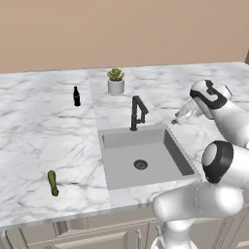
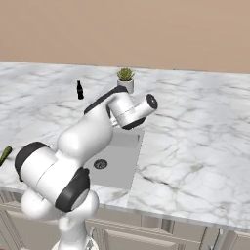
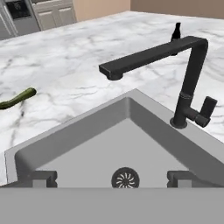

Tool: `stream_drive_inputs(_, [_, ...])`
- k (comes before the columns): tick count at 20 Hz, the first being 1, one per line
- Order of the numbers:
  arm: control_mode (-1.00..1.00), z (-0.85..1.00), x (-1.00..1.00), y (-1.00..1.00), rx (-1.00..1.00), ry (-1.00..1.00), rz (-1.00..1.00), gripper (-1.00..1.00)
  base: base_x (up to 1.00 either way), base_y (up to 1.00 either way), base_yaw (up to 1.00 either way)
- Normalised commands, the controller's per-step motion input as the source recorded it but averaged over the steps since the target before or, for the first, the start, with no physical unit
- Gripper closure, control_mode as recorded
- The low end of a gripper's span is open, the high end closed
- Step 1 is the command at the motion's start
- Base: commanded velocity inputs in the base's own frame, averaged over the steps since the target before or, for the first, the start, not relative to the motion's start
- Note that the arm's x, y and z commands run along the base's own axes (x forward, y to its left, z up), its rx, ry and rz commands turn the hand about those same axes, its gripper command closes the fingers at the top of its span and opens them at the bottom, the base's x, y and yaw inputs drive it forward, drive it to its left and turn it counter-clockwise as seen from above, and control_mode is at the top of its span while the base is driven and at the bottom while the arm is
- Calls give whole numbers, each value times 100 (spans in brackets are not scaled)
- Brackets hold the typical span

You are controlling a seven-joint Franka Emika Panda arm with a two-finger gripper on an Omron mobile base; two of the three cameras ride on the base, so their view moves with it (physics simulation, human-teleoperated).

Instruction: Turn on the sink faucet. Then move the squash from the counter to the sink. Turn off the sink. Move the vegetable from the sink to the pot next to the stove. Finally move the pot to the rear center burner.

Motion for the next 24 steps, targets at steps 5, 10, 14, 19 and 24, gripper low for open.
stream_drive_inputs(5, [-100, -33, 43, 20, 0, -15, 12, -100, 0, 0, 0])
stream_drive_inputs(10, [-100, -22, 36, 11, 0, -16, 11, -100, 0, 0, 0])
stream_drive_inputs(14, [-100, -16, 32, 0, 0, -5, 16, -100, 0, 0, 0])
stream_drive_inputs(19, [-100, -6, 35, 0, 1, -1, 11, -100, 0, 0, 0])
stream_drive_inputs(24, [-100, -1, 30, 0, 4, 0, 5, -100, 0, 0, 0])
